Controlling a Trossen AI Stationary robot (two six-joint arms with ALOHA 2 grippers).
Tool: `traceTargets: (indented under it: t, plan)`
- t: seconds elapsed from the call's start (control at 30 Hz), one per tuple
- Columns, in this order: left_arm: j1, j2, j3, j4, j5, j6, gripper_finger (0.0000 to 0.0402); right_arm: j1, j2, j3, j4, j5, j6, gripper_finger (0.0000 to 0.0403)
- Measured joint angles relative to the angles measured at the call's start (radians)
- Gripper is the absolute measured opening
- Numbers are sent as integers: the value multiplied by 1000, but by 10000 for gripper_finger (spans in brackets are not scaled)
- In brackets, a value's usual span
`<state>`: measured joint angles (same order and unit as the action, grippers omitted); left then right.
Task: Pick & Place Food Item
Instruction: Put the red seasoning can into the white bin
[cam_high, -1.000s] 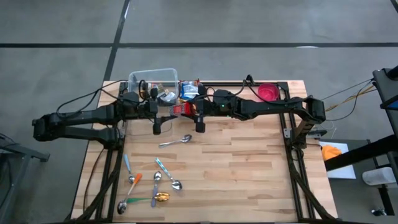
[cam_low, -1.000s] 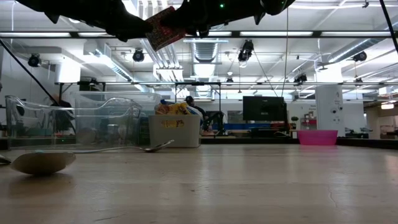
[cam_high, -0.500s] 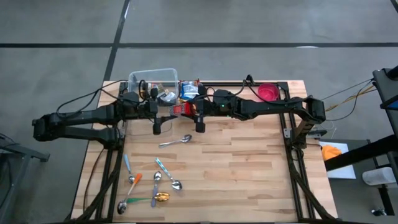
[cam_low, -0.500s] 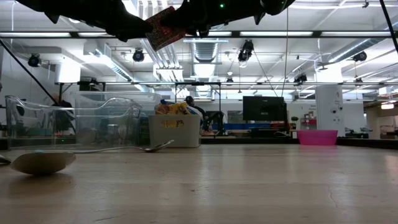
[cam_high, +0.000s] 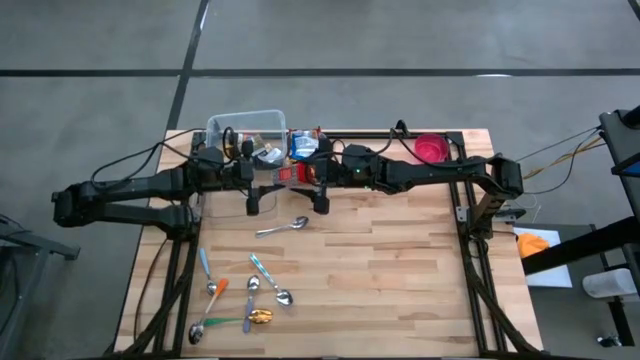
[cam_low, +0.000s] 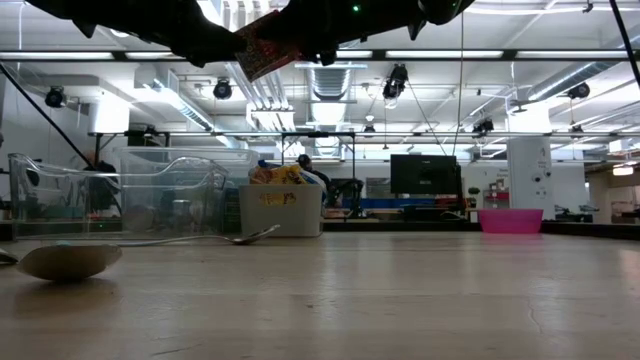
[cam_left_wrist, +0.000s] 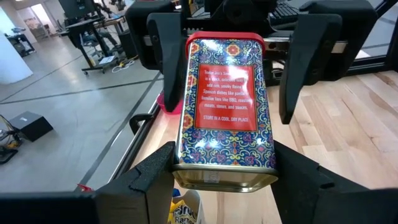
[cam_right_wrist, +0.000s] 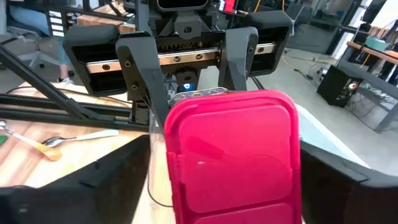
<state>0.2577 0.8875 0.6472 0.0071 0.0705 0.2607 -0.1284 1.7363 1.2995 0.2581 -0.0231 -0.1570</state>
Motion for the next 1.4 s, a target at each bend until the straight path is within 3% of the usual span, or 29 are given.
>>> traceTargets:
  t: [0.2,0.93,1.4]
  plan:
    - [0,0,0,0,1,1,206,0,0,0,0,0,0,381]
    - [0,0,0,-4,4,4,206,-1,0,0,-22,-1,-2,384]
    - [-1,0,0,-7,4,4,206,-1,-141,0,-453,79,-82,384]
